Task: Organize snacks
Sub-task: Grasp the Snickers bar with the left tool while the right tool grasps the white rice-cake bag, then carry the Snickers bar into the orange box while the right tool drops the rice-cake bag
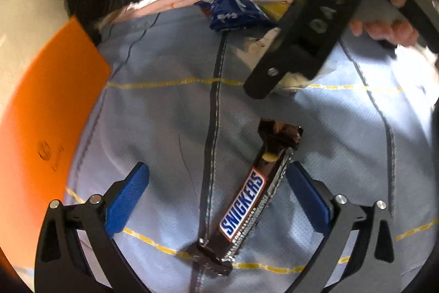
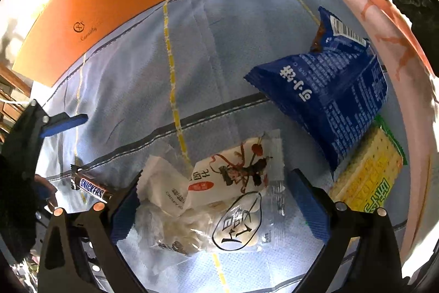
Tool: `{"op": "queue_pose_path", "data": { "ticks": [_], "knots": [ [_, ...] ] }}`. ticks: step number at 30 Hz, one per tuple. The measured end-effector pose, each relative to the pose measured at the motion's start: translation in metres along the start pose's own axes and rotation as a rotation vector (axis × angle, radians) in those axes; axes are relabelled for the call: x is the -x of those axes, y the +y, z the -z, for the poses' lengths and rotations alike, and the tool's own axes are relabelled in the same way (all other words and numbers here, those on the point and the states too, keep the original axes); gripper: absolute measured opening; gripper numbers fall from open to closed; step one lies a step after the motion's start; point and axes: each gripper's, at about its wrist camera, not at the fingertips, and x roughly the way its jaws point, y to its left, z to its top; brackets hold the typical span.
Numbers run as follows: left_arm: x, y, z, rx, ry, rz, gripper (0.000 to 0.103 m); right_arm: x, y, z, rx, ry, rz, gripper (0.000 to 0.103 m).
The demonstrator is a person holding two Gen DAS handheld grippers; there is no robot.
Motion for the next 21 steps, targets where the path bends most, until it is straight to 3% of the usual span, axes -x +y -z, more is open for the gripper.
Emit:
{"op": "queue_pose_path", "data": {
  "ticks": [1,2,6,9,10,12,14,15,17,21],
  "knots": [
    [0.000,0.004,0.001,0.051,0.006,0.048,0.074,-0.001,-0.006,0.001,0.001,0.002,-0.002,0.100],
    [0.002,0.007,0.003,0.133,-0.003,0.091,0.061,-0.001,-0.015,0.003,-0.001,0.003,-0.005,0.100],
    [0.006,-0.003,0.011,0.233,-0.064,0.018,0.054,0.000,-0.017,0.003,-0.002,0.006,0.005,0.100],
    [0.010,-0.007,0.014,0.348,-0.074,-0.056,0.028,-0.001,-0.015,0.007,-0.012,-0.002,0.019,0.099],
    [0.009,-0.006,0.012,0.381,-0.069,-0.083,0.022,0.001,-0.015,0.010,-0.014,-0.011,0.031,0.094],
    [0.010,-0.007,0.012,0.477,-0.053,-0.128,0.020,0.003,-0.010,0.016,-0.008,-0.026,0.044,0.086],
    [0.010,-0.012,0.010,0.553,-0.033,-0.177,0.019,0.012,-0.007,0.017,-0.003,-0.049,0.051,0.071],
    [0.010,-0.013,0.009,0.584,-0.033,-0.185,0.019,0.017,-0.004,0.016,-0.003,-0.054,0.039,0.055],
    [0.009,-0.013,0.005,0.649,-0.007,-0.215,0.019,0.020,0.002,0.016,0.014,-0.048,0.048,0.049],
    [0.005,-0.003,0.003,0.756,0.014,-0.251,0.018,0.021,0.012,0.021,0.030,-0.057,0.085,0.047]
  ]
}}
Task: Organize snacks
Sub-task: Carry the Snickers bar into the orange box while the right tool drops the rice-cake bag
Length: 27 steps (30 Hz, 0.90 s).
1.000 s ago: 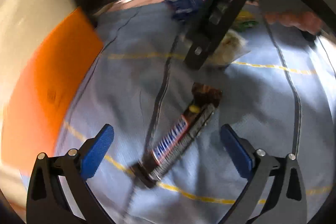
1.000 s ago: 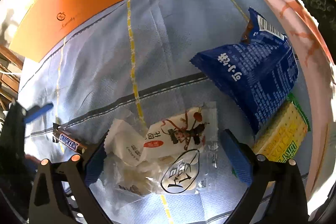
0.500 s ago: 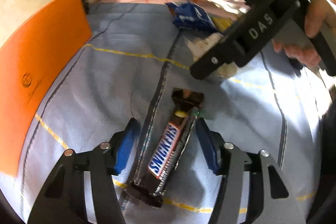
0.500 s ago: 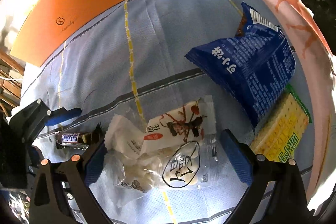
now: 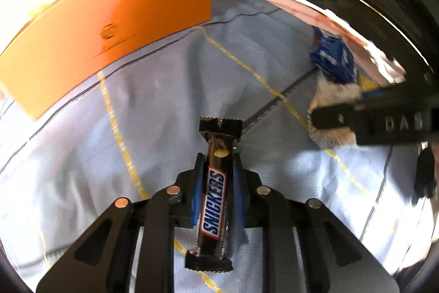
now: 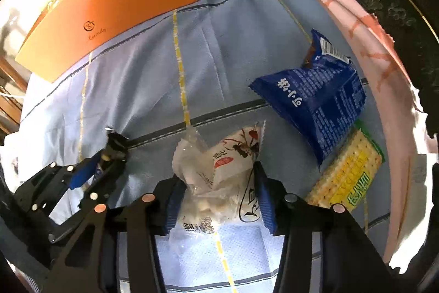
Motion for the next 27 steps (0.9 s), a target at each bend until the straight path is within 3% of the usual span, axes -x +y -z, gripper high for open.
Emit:
{"op": "queue_pose_path", "data": {
  "ticks": [4,8,10,14,17,22,27],
  "knots": [
    [0.023,0.006,0.003,0.033,-0.038,-0.102,0.018,0.010,0.020,0.002,0.065,-0.009,-0.010,0.047],
    [0.043,0.025,-0.005,0.157,-0.019,-0.150,0.018,0.036,0.036,-0.010,0.119,-0.073,-0.027,0.047],
    [0.057,0.041,-0.012,0.235,-0.013,-0.144,0.018,0.057,0.044,-0.026,0.129,-0.135,-0.080,0.047],
    [0.088,0.082,-0.052,0.375,-0.046,-0.198,0.017,0.091,0.057,-0.078,0.163,-0.255,-0.084,0.047],
    [0.117,0.100,-0.092,0.372,-0.144,-0.299,0.017,0.114,0.068,-0.117,0.178,-0.321,-0.111,0.047],
    [0.138,0.128,-0.145,0.391,-0.222,-0.370,0.017,0.152,0.089,-0.166,0.212,-0.416,-0.136,0.047],
    [0.141,0.149,-0.151,0.420,-0.222,-0.366,0.015,0.161,0.088,-0.179,0.214,-0.438,-0.144,0.047]
  ]
}}
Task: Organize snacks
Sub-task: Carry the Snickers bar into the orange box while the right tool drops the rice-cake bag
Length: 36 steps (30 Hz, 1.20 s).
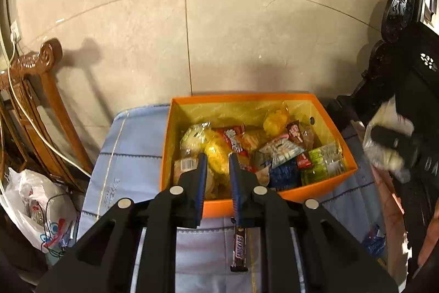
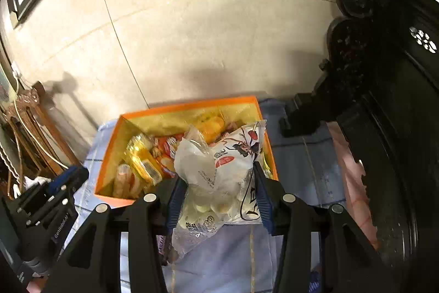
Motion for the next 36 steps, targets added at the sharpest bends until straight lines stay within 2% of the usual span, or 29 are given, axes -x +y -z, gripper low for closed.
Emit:
{"op": "queue_pose_path", "data": {
  "ticks": [3,4,5,6,8,10,13,15,17,18,19,20,23,30,36],
  "knots": [
    [-0.001,-0.004,0.030,-0.050,0.045,0.008,0.015,-0.004,-0.005,0.006,-0.016,0.021,0.000,0.047],
    [-0.004,-0.006,0.043,-0.065,0.068,0.018,0.028,-0.008,-0.008,0.008,-0.024,0.037,-0.013,0.047],
    [-0.015,-0.012,0.061,-0.095,0.112,0.033,0.064,-0.011,-0.010,0.012,-0.031,0.049,-0.015,0.047],
    [-0.023,-0.017,0.075,-0.119,0.132,0.031,0.080,-0.015,-0.010,0.014,-0.033,0.059,-0.006,0.047],
    [-0.043,-0.028,0.104,-0.157,0.150,-0.003,0.083,-0.022,-0.013,0.023,-0.031,0.084,0.009,0.047],
    [-0.067,-0.035,0.123,-0.157,0.215,-0.027,0.083,-0.029,-0.019,0.029,-0.056,0.114,-0.003,0.047],
    [-0.082,-0.038,0.135,-0.113,0.231,0.014,0.083,-0.035,-0.026,0.034,-0.070,0.126,0.011,0.047],
    [-0.096,-0.044,0.139,-0.139,0.231,-0.003,0.080,-0.038,-0.029,0.034,-0.077,0.132,0.012,0.047],
    [-0.113,-0.050,0.143,-0.167,0.263,0.003,0.058,-0.036,-0.028,0.033,-0.077,0.129,0.004,0.047],
    [-0.122,-0.050,0.145,-0.160,0.289,0.029,0.050,-0.035,-0.027,0.033,-0.072,0.125,0.004,0.047],
    [-0.130,-0.051,0.148,-0.151,0.315,0.062,0.033,-0.033,-0.025,0.033,-0.063,0.119,0.004,0.047],
    [-0.128,-0.052,0.149,-0.154,0.275,0.052,0.018,-0.031,-0.024,0.032,-0.057,0.114,0.004,0.047],
    [-0.122,-0.059,0.150,-0.195,0.280,0.075,0.017,-0.029,-0.023,0.029,-0.056,0.109,0.007,0.047],
    [-0.080,-0.049,0.144,-0.117,0.249,0.104,0.017,-0.027,-0.027,0.029,-0.076,0.111,-0.008,0.047],
    [-0.016,-0.044,0.122,-0.133,0.151,0.127,0.017,-0.020,-0.026,0.026,-0.077,0.101,-0.032,0.047]
  ]
}}
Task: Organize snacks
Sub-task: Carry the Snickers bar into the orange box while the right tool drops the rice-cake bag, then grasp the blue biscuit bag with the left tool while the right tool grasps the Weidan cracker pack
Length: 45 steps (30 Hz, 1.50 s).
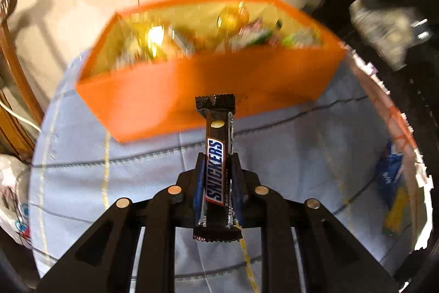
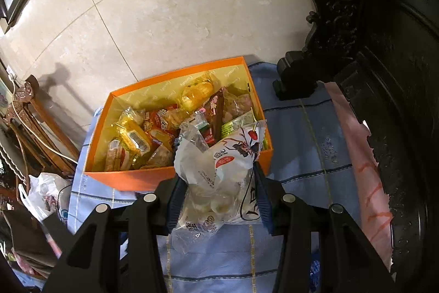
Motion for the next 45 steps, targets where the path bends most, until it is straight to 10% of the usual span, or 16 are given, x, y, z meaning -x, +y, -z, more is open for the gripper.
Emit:
{"op": "queue_pose_path", "data": {
  "ticks": [15,28,30,31,32,33,45],
  "knots": [
    [0.054,0.039,-0.132,0.024,-0.158,-0.119,0.017,-0.002,0.039,-0.051,0.063,-0.065,-0.117,0.047],
    [0.022,0.057,-0.162,0.105,-0.142,-0.134,0.018,-0.046,0.047,-0.072,0.080,-0.001,-0.092,0.047],
    [0.019,0.060,-0.166,0.129,-0.150,-0.152,0.027,-0.054,0.045,-0.075,0.054,0.018,-0.111,0.053],
    [0.020,0.063,-0.167,0.157,-0.176,-0.190,0.076,-0.060,0.040,-0.078,0.009,0.032,-0.152,0.069],
    [0.019,0.064,-0.168,0.165,-0.191,-0.218,0.099,-0.061,0.036,-0.079,-0.016,0.025,-0.168,0.080],
    [0.019,0.065,-0.168,0.157,-0.204,-0.252,0.099,-0.061,0.032,-0.080,-0.033,0.017,-0.151,0.095],
    [0.034,0.046,-0.167,0.055,-0.215,-0.160,0.099,-0.012,0.021,-0.077,0.045,-0.098,-0.019,0.095]
  ]
}}
